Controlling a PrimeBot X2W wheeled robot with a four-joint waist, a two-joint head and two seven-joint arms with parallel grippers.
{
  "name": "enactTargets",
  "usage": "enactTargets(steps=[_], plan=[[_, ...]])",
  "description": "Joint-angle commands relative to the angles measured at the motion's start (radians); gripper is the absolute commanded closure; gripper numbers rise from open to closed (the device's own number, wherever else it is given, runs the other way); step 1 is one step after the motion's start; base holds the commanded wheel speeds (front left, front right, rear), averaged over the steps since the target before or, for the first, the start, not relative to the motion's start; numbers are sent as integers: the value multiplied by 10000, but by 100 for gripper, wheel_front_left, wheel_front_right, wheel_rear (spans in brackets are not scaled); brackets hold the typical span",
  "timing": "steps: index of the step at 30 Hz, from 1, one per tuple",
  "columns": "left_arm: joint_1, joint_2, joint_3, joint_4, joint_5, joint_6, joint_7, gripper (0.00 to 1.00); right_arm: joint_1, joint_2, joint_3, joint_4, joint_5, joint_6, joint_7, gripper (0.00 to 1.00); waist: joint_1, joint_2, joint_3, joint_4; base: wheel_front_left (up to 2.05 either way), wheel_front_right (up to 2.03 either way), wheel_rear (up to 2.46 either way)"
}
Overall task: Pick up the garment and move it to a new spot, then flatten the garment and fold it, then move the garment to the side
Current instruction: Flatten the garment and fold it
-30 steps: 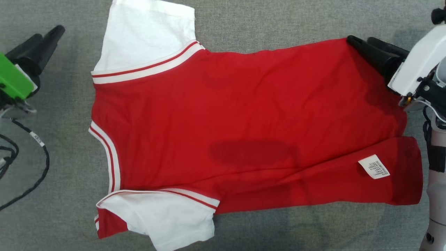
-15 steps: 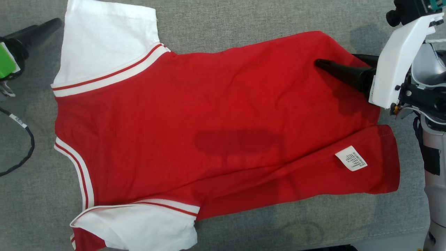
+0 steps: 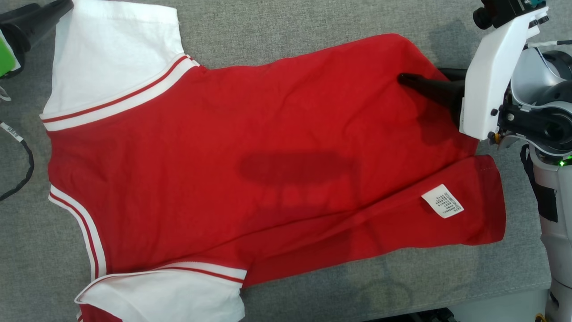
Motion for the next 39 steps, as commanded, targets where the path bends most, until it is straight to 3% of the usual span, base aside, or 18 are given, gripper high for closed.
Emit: enactTargets(steps=[1,2,4,6,7,16,30,39], plan=[[348,-249,-345,345,191,20,153,0,-74,-24,48,48,-24,-3,-49,62,1,-1,-10,-2,0,0,0],[370,-330,-421,466,180,-34,163,0,-113,-47,101,85,12,-3,-103,68,1,-1,-52,0,0,0,0],[455,-457,-539,498,50,-95,341,51,-118,-70,143,115,44,-2,-164,82,1,-1,-103,25,0,0,0],[534,-538,-619,459,-69,-152,433,69,-141,-140,239,105,106,-3,-240,100,1,-1,-168,66,0,0,0],[572,-564,-634,410,-96,-175,431,100,-152,-183,293,79,152,-2,-277,100,1,-1,-205,93,0,0,0],[1128,-377,-506,-894,-865,-238,-109,100,243,-634,802,-287,577,-2,-1170,100,1,-1,-917,428,0,0,0],[4109,1204,104,-4859,-2079,-243,-1690,100,2772,-2645,1601,-1501,492,-2,-4237,100,1,-1,-2287,888,0,0,0],[5501,1897,834,-6199,-2595,-244,-2593,100,3251,-2951,2100,-767,-123,-2,-6422,100,1,-1,-2374,903,0,0,0]])
